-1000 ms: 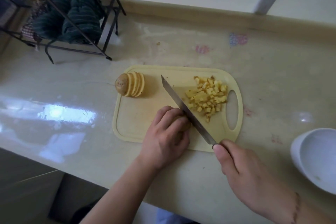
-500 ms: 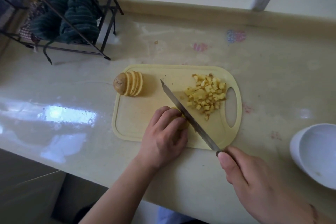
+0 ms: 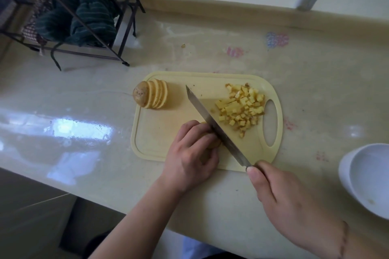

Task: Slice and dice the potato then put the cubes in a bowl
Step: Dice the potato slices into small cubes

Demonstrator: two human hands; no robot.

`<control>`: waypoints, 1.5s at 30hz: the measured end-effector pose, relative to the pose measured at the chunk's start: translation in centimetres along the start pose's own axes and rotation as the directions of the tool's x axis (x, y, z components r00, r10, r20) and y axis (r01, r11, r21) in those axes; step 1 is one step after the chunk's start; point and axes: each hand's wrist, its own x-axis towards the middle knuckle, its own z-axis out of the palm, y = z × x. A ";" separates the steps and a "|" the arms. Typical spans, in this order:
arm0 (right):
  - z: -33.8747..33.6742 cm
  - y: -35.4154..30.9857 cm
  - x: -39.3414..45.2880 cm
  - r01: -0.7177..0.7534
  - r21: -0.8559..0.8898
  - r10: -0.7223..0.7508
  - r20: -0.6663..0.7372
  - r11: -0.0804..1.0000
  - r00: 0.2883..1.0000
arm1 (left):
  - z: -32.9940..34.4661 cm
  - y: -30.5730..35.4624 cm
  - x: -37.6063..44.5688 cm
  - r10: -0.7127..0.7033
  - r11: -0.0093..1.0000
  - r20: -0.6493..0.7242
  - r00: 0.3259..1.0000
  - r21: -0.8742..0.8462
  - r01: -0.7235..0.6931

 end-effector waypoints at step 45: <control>0.9 0.4 -0.3 0.055 -0.050 -0.059 -0.081 0.997 0.995 | -0.2 -0.1 -0.6 0.014 0.999 0.030 0.999 0.042 -0.015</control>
